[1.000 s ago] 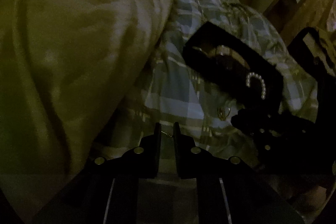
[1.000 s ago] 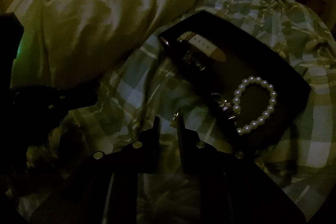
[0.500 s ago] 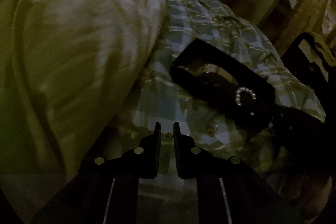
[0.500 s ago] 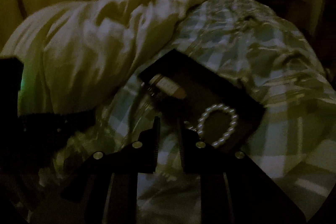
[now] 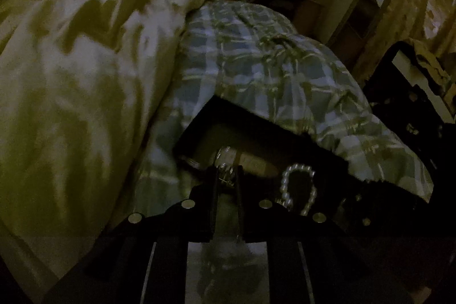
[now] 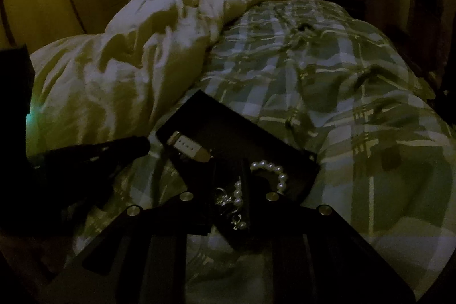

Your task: Organize jewelry

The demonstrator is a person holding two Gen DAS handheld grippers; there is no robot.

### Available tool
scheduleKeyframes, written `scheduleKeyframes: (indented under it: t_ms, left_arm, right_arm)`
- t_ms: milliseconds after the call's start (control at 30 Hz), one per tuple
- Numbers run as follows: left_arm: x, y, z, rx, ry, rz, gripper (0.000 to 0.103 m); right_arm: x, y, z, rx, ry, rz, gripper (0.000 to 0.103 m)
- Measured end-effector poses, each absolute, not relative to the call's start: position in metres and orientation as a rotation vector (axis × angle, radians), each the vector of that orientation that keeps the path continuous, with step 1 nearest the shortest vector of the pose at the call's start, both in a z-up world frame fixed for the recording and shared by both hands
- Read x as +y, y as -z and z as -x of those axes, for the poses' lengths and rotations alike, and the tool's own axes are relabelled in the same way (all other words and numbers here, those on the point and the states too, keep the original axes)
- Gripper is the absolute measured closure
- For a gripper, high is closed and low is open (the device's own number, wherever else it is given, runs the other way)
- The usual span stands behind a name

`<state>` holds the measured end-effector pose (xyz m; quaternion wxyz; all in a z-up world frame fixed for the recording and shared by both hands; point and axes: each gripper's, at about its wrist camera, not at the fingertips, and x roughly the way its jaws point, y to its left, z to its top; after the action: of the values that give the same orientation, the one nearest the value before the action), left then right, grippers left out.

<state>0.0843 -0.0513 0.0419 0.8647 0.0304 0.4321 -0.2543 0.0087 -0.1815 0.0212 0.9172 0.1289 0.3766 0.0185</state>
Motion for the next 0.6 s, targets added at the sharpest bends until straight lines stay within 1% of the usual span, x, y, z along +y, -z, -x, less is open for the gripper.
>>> scheduleKeyframes:
  t_ms: [333, 367, 400, 433, 467, 500, 533, 600]
  left_arm:
    - [-0.072, -0.036, -0.105, 0.925, 0.533, -0.046, 0.092]
    - [-0.072, -0.036, -0.106, 0.927, 0.531, -0.040, 0.092]
    - [-0.072, -0.035, -0.108, 0.926, 0.527, -0.037, 0.091]
    - [-0.072, -0.035, -0.110, 0.927, 0.525, -0.034, 0.089]
    - [-0.071, -0.035, -0.111, 0.927, 0.523, -0.030, 0.086]
    - [-0.070, -0.036, -0.112, 0.925, 0.523, -0.017, 0.078]
    - [-0.069, -0.036, -0.112, 0.925, 0.524, -0.007, 0.070]
    - [-0.066, -0.037, -0.114, 0.925, 0.528, 0.022, 0.061]
  right_arm:
    - [-0.175, -0.012, -0.019, 0.809, -0.033, -0.224, 0.086]
    - [-0.176, -0.011, -0.019, 0.810, -0.024, -0.225, 0.084]
    - [-0.177, -0.011, -0.020, 0.811, -0.020, -0.229, 0.076]
    - [-0.178, -0.011, -0.020, 0.811, -0.012, -0.235, 0.067]
    - [-0.179, -0.010, -0.020, 0.809, -0.001, -0.240, 0.048]
    - [-0.180, -0.011, -0.019, 0.799, 0.013, -0.244, 0.044]
    - [-0.181, -0.013, -0.018, 0.787, 0.017, -0.245, 0.044]
    - [-0.179, -0.012, -0.018, 0.792, 0.014, -0.239, 0.044]
